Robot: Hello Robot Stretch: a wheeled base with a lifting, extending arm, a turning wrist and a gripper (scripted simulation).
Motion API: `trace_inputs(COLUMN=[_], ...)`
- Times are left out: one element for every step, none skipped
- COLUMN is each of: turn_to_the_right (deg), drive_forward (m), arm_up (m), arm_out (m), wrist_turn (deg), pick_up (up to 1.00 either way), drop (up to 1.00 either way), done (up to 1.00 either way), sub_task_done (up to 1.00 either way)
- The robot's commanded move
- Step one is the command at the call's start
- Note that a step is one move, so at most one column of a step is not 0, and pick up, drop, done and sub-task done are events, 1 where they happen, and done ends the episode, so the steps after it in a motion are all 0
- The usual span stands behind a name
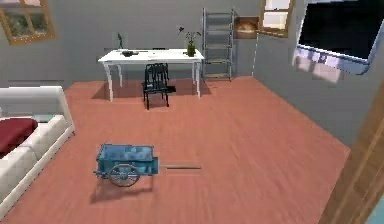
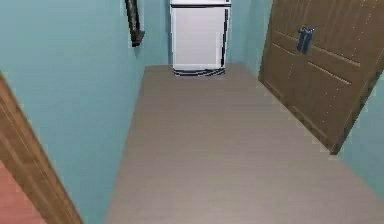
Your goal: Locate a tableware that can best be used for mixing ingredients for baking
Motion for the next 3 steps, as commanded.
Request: trace_inputs(turn_to_the_right=[0.0,30.0,0.0], drive_forward=[0.8,0.0,0.75], arm_up=[0.0,0.0,0.0], arm_out=[0.0,0.0,0.0], wrist_turn=[0.0,0.0,0.0], pick_up=[0.0,0.0,0.0], drop=[0.0,0.0,0.0], done=[0.0,0.0,0.0], sub_task_done=[0.0,0.0,0.0])
